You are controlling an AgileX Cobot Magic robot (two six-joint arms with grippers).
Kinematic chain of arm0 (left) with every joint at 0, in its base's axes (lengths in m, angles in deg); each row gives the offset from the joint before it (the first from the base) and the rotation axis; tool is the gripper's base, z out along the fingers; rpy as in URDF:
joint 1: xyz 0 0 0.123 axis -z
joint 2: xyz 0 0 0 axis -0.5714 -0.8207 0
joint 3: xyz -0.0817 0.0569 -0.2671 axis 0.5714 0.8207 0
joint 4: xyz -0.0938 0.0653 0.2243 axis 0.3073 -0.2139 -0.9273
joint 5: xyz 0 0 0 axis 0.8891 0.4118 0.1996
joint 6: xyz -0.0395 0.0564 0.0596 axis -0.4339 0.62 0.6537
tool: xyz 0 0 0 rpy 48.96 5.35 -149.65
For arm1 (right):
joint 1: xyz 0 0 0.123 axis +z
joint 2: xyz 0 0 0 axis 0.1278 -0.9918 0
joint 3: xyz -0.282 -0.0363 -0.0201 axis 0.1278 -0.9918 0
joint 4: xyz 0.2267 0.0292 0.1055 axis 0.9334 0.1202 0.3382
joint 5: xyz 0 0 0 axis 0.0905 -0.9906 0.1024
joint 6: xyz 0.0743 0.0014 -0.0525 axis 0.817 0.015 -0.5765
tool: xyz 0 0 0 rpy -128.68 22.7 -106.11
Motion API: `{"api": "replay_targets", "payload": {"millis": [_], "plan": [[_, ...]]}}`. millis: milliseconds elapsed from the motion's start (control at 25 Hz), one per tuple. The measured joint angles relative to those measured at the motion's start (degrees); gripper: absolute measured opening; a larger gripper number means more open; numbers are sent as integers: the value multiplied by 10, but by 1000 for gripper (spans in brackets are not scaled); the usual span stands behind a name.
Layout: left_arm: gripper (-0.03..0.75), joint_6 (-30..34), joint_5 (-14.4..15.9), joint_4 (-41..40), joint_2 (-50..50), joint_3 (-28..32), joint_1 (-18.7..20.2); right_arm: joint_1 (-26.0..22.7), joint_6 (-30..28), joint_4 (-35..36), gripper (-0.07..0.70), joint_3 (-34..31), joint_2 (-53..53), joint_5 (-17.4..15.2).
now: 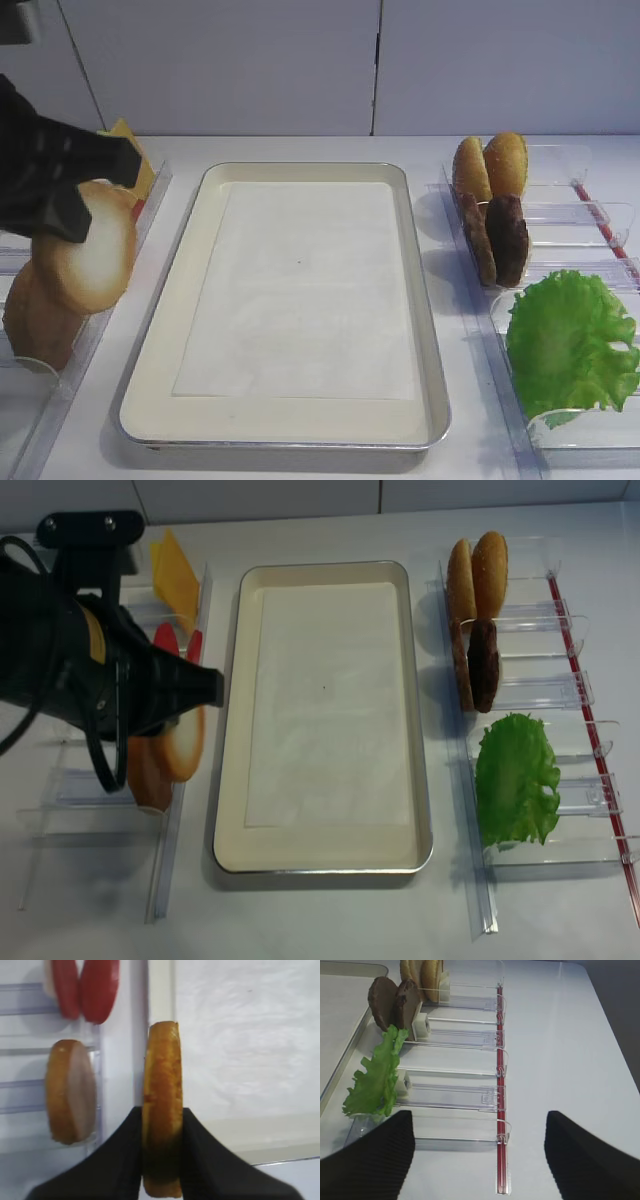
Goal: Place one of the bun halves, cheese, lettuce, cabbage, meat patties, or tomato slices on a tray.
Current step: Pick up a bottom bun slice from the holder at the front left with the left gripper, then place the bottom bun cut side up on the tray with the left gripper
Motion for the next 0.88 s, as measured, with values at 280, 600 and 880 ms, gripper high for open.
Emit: {"api": "replay_targets", "payload": {"millis": [280,600,880], "plan": [[167,53,-126,113,10,26,0,0,0,0,544,0,0,0],[167,271,-241,353,-18,96,0,0,0,0,544,0,0,0],[167,571,-231,664,-104,100,-34,0,0,0,544,0,0,0]]}}
